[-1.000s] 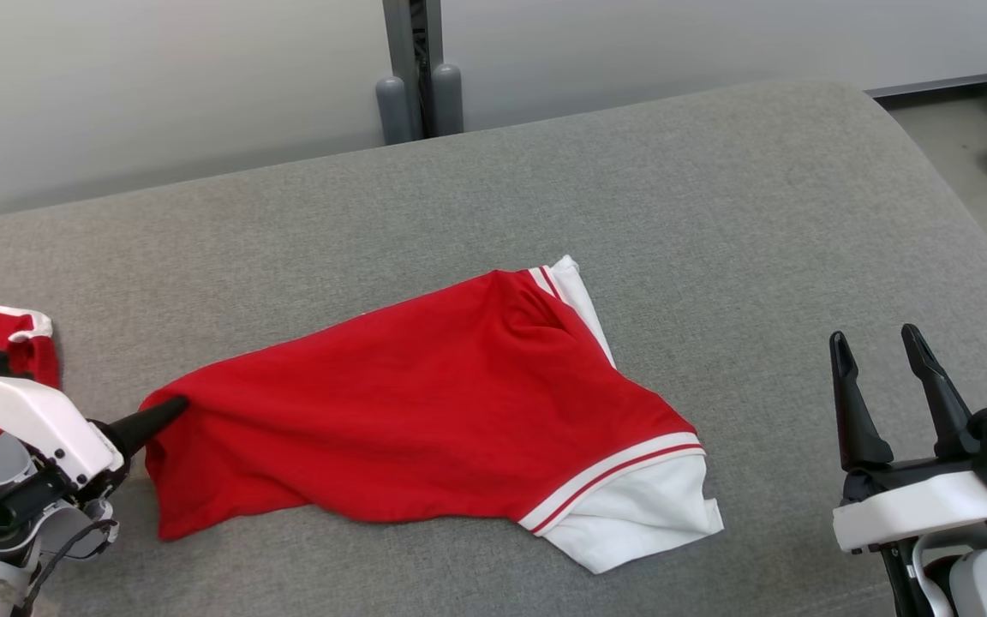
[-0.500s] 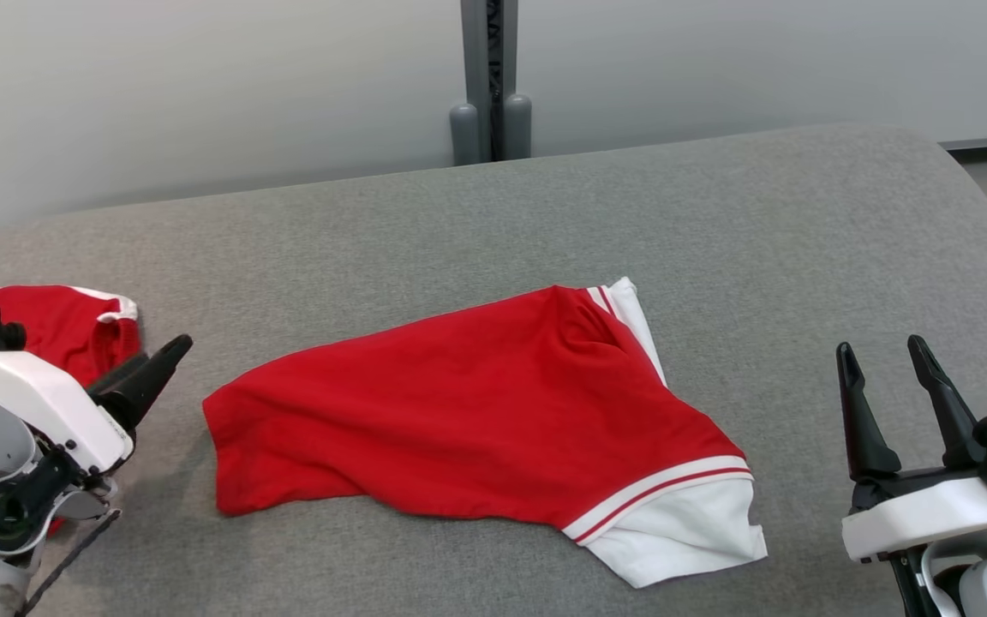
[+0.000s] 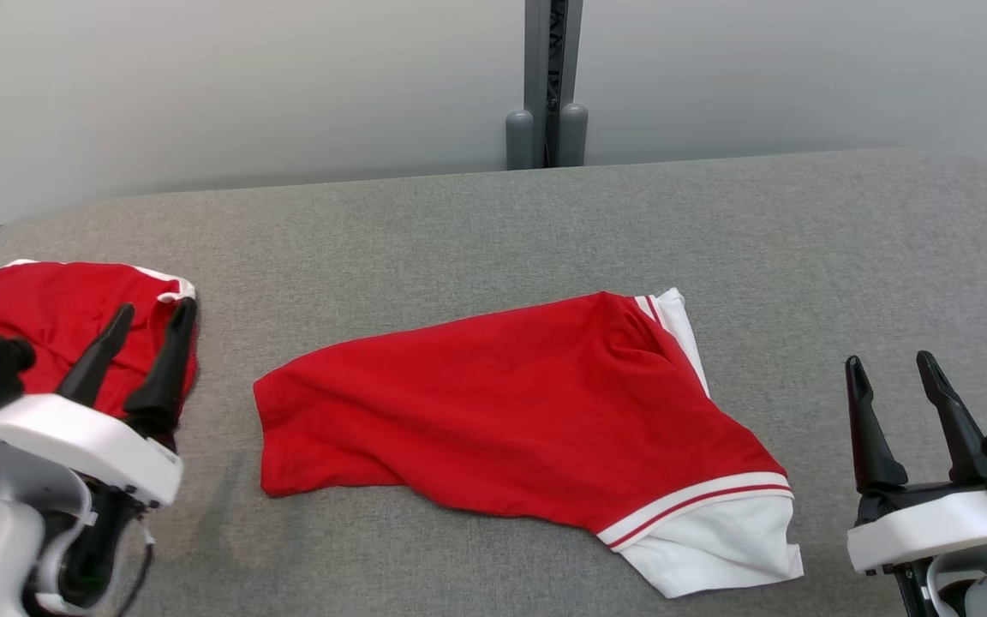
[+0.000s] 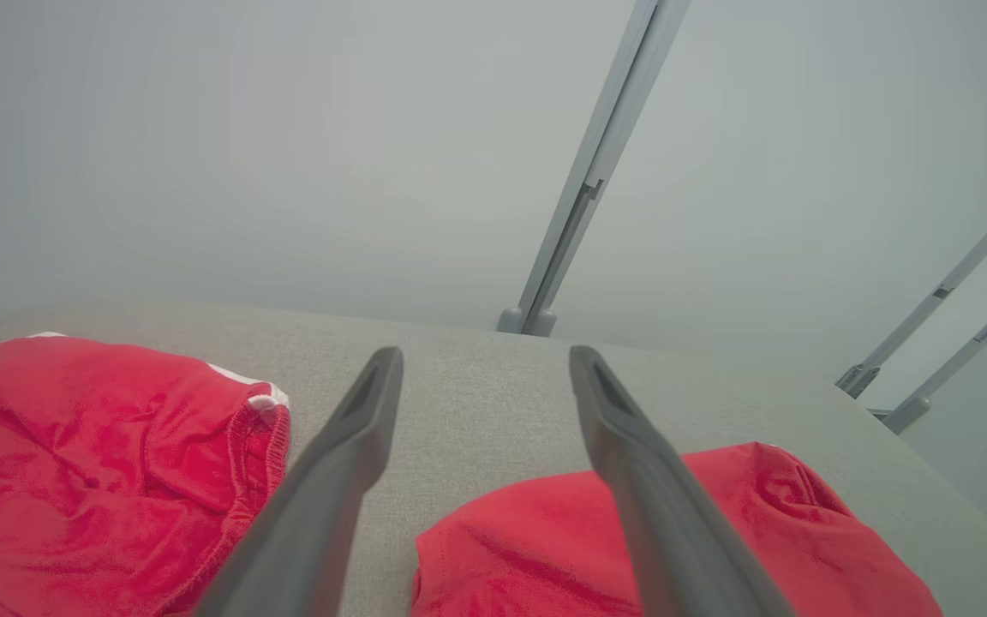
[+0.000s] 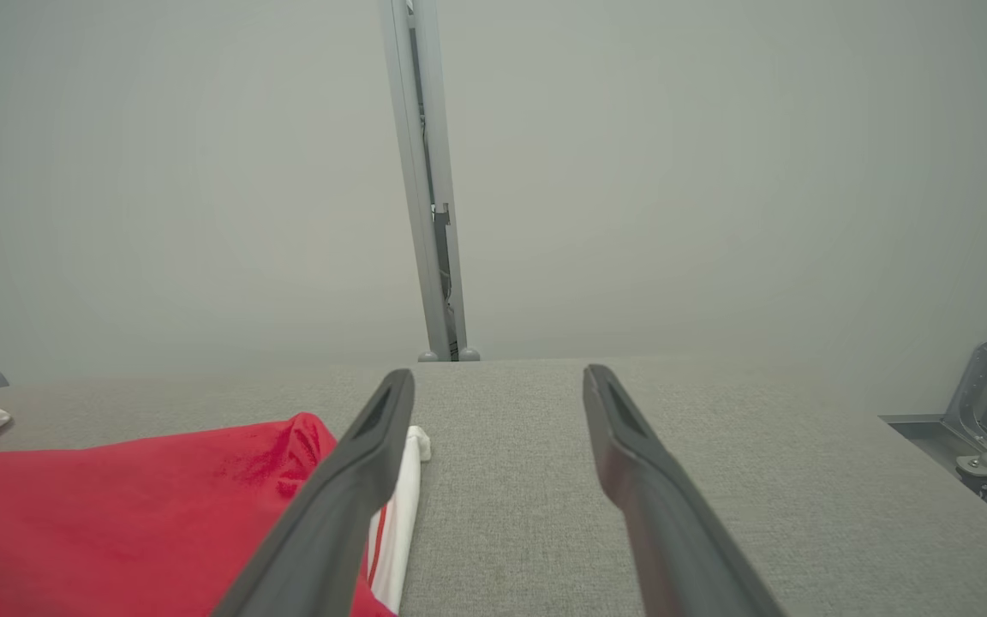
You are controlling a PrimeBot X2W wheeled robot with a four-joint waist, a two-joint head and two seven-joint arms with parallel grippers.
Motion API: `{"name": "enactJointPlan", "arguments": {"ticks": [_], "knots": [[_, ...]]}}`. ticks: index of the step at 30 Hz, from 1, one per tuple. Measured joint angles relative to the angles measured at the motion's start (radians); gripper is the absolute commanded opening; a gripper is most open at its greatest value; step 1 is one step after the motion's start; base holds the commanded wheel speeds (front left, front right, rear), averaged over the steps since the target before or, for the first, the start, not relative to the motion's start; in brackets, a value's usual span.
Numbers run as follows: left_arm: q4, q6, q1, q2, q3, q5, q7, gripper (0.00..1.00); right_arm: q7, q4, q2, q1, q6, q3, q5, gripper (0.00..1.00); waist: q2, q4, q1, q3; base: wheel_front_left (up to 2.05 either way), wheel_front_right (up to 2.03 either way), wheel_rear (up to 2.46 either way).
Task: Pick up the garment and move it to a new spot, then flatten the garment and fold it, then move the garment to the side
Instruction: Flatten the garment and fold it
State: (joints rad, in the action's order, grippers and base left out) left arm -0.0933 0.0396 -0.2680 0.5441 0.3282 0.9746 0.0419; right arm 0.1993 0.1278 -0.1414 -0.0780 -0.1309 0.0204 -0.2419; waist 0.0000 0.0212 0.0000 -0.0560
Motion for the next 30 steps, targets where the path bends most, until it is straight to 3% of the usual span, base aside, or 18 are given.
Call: {"name": "enactJointPlan", "arguments": {"ticks": [9, 12, 21, 23, 30], "knots": [[0.134, 0.172, 0.121, -0.072, 0.029, -0.182, -0.209, 1.0, 0.016, -0.009, 0.028, 0.014, 0.0, -0.01, 0.011, 1.0, 0.0, -0.013, 0.0, -0.003, 0.0, 0.0, 0.0], [0.148, 0.21, 0.153, -0.094, 0.039, -0.237, -0.258, 1.0, 0.021, -0.01, 0.042, 0.028, 0.0, -0.012, 0.014, 1.0, 0.0, -0.012, 0.0, 0.005, 0.0, 0.0, 0.0], [0.103, 0.221, 0.253, -0.211, 0.007, -0.317, -0.301, 1.0, 0.03, -0.015, 0.068, 0.066, 0.0, -0.016, 0.05, 1.0, 0.0, 0.0, 0.0001, 0.036, 0.0, 0.0, 0.0], [0.117, 0.205, 0.267, -0.249, -0.033, -0.357, -0.303, 1.0, 0.03, -0.017, 0.071, 0.087, 0.0, -0.026, 0.053, 1.0, 0.0001, -0.001, 0.0, 0.045, 0.0, 0.0, 0.0], [0.1, 0.155, 0.325, -0.288, -0.099, -0.504, -0.303, 1.0, 0.029, -0.039, 0.077, 0.109, 0.0, -0.043, 0.056, 1.0, 0.0, 0.002, 0.0, 0.056, 0.0, 0.0, 0.0]]}}
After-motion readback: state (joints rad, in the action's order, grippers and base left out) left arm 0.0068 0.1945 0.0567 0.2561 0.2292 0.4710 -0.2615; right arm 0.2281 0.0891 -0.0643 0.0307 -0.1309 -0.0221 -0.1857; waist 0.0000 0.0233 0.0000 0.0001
